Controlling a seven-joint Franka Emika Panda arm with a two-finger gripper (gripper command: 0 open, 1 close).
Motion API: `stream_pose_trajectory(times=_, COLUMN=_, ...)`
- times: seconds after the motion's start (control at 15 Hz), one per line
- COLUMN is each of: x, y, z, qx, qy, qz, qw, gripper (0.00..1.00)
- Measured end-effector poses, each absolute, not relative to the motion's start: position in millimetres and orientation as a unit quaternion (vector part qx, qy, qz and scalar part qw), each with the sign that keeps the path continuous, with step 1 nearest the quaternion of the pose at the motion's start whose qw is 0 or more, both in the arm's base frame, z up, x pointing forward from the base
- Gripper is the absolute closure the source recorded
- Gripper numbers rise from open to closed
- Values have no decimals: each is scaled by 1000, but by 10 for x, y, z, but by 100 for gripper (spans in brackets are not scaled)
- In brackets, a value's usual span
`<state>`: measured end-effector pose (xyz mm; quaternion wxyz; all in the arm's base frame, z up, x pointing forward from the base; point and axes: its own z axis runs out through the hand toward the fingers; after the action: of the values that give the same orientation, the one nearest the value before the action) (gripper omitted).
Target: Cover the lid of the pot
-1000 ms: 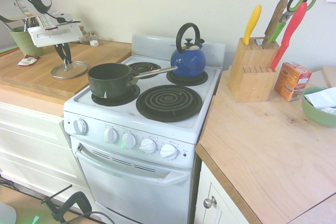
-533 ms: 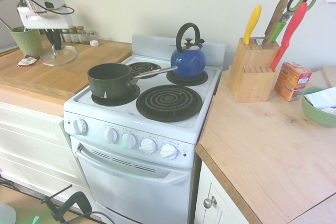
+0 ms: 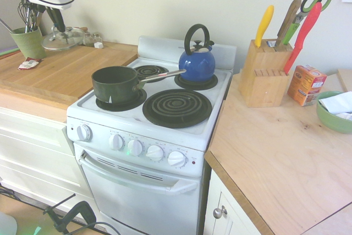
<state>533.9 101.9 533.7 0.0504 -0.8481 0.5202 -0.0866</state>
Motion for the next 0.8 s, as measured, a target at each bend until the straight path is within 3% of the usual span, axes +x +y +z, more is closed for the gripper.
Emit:
stream_pose_trajectory(times=0.53, x=4951, y=-596, z=5218, qx=-770, qy=631, qz=-67, qw=74, gripper=100)
stream_pose_trajectory(times=0.8, x=4857, y=-989, z=4953, qx=-751, qy=653, qz=-64, qw=71, gripper=100)
